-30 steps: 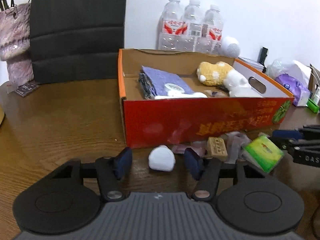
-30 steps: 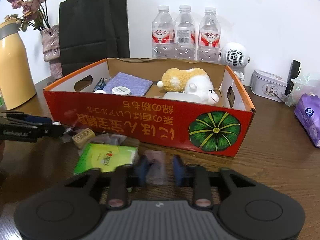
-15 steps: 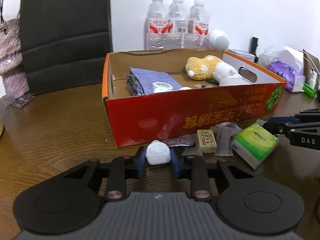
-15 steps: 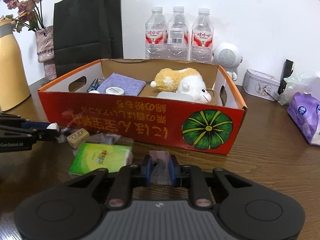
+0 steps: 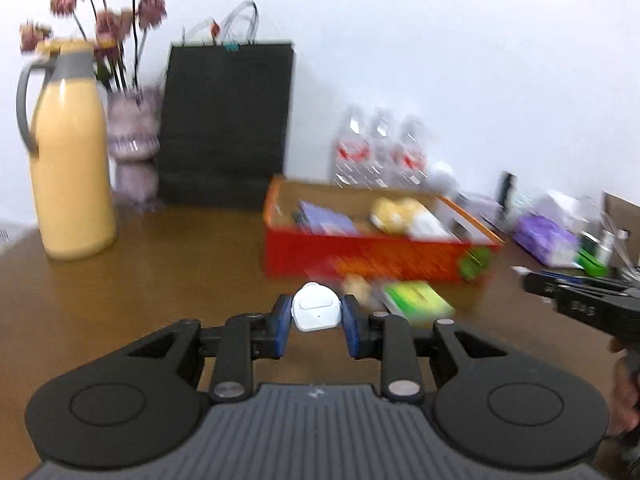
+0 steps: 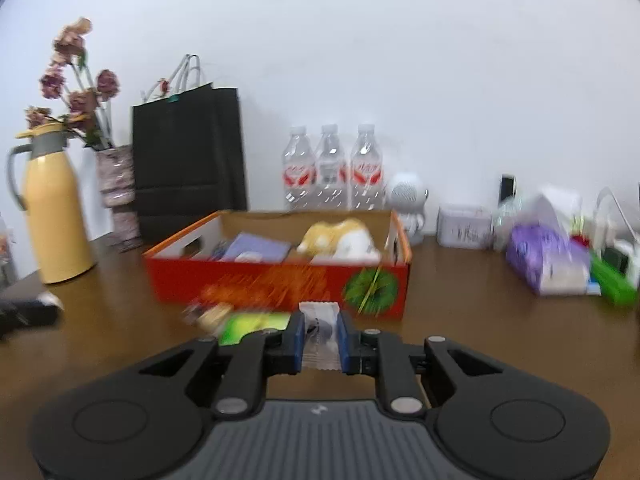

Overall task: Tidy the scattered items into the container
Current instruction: 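Lift the cap and bag and carry both toward the box, then lower cap and bag into the box and open both grippers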

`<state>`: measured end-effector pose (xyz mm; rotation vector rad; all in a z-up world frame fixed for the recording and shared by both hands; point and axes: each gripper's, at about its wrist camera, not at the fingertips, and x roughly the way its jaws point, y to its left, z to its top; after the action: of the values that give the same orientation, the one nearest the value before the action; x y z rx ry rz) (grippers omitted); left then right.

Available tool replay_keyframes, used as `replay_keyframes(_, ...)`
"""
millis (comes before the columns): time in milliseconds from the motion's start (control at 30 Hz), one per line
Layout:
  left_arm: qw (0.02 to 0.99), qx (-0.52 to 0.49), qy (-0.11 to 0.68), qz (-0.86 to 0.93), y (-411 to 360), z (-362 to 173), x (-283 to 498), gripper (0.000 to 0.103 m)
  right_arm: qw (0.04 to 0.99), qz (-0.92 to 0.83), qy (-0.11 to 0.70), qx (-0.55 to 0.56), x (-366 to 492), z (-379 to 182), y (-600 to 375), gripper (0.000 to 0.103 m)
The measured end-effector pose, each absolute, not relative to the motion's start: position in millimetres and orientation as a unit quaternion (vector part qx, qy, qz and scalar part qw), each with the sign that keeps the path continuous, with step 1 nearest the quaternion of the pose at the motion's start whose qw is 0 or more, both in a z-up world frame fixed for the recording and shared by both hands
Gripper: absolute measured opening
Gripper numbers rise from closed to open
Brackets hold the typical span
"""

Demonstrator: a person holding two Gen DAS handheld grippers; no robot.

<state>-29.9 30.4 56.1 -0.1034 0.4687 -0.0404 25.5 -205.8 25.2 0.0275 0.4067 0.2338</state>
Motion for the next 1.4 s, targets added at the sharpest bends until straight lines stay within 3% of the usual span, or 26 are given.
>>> replay_keyframes(333,0.964,-0.002,0.261,-0.054,-40.1,15.9,-97.0,0.027,0.964,0.102,0.244,0.001,-76.0,-4.8,-201.8,0.016)
replay_keyframes(900,0.965,-0.003,0.256,-0.063,-45.5,21.8,-95.6,0.027,0.965,0.096,0.244,0.013,-77.3,-6.0,-206.9,0.016)
replay_keyframes(1200,0.98,0.024,0.176,-0.091,-2.1,97.7,21.1,0.027,0.975,0.106,0.193,0.017,20.5,58.0,-219.6,0.016)
replay_keyframes(1400,0.965,0.03,0.242,-0.098,12.1,125.2,171.8,0.027,0.974,0.105,0.199,-0.03,149.0,103.0,-210.6,0.016)
